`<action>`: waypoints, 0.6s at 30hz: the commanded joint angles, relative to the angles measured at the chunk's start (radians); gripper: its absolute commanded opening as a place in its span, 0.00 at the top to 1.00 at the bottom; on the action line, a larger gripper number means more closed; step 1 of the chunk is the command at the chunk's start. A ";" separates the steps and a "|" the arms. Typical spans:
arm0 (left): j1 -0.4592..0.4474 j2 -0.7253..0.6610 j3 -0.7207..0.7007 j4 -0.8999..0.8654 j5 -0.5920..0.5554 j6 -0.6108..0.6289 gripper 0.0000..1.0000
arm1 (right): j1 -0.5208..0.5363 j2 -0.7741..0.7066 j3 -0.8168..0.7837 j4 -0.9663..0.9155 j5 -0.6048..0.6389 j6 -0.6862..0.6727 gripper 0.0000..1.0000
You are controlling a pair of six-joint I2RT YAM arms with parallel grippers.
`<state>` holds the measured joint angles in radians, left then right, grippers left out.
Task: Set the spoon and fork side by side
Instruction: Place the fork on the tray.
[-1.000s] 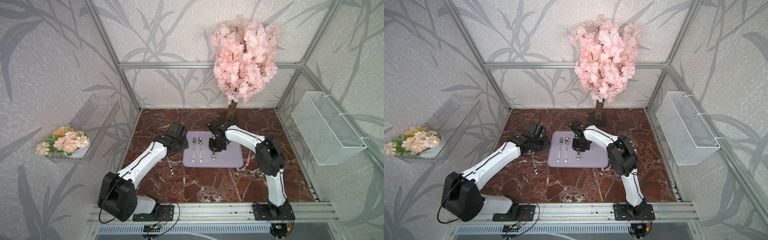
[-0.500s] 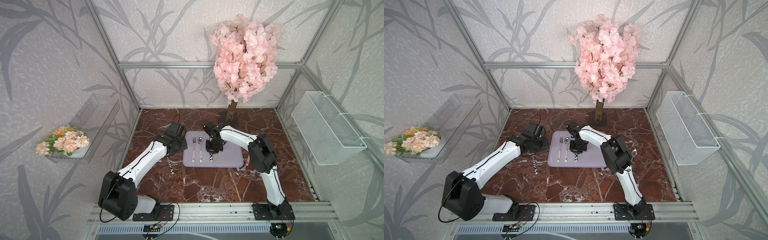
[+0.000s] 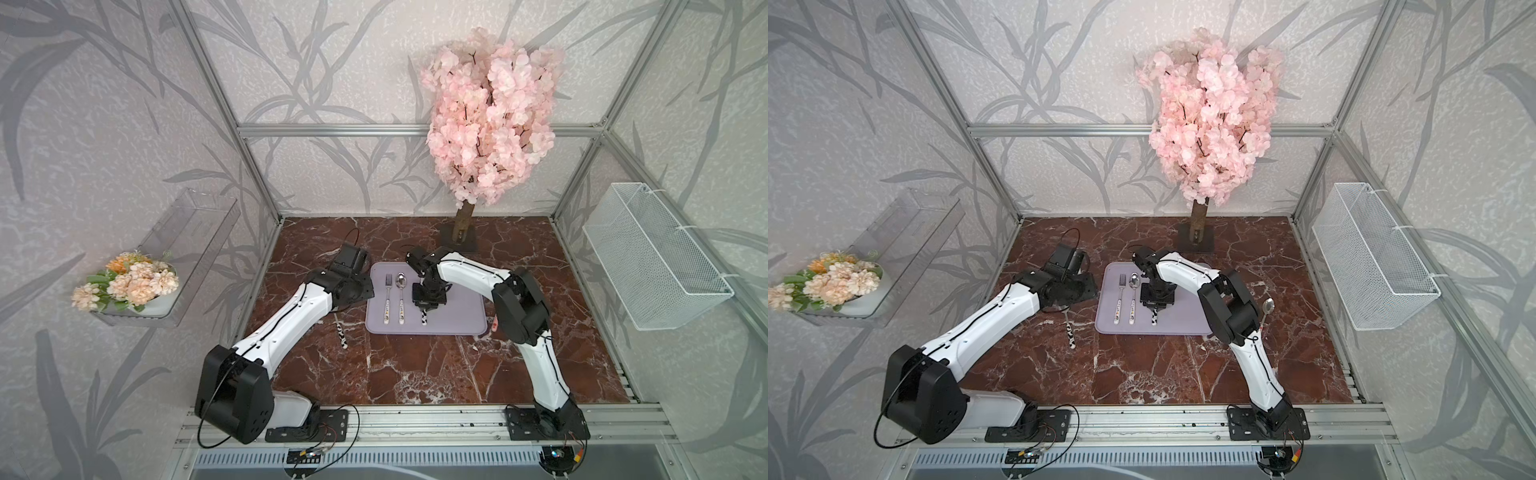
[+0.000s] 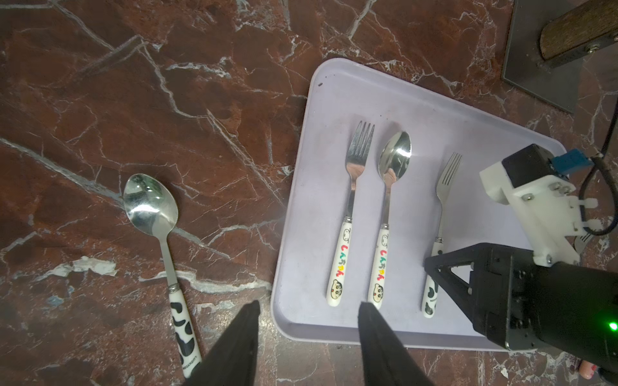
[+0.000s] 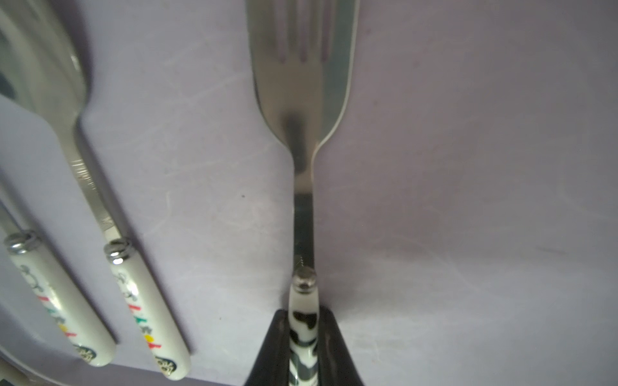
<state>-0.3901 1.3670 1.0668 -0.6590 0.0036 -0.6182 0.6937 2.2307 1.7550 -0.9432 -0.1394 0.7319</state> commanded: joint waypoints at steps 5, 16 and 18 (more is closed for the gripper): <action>0.008 -0.016 -0.005 0.001 0.000 0.020 0.50 | 0.000 0.038 0.044 -0.016 0.029 -0.009 0.88; 0.010 -0.016 -0.016 0.003 0.007 0.021 0.49 | 0.001 0.058 0.036 -0.018 0.017 -0.005 0.72; 0.010 -0.014 -0.020 0.003 0.007 0.017 0.49 | 0.001 0.053 0.032 -0.016 0.014 -0.003 0.70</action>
<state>-0.3851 1.3670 1.0622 -0.6575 0.0090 -0.6117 0.6949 2.2562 1.7931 -0.9428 -0.1417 0.7303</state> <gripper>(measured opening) 0.509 0.295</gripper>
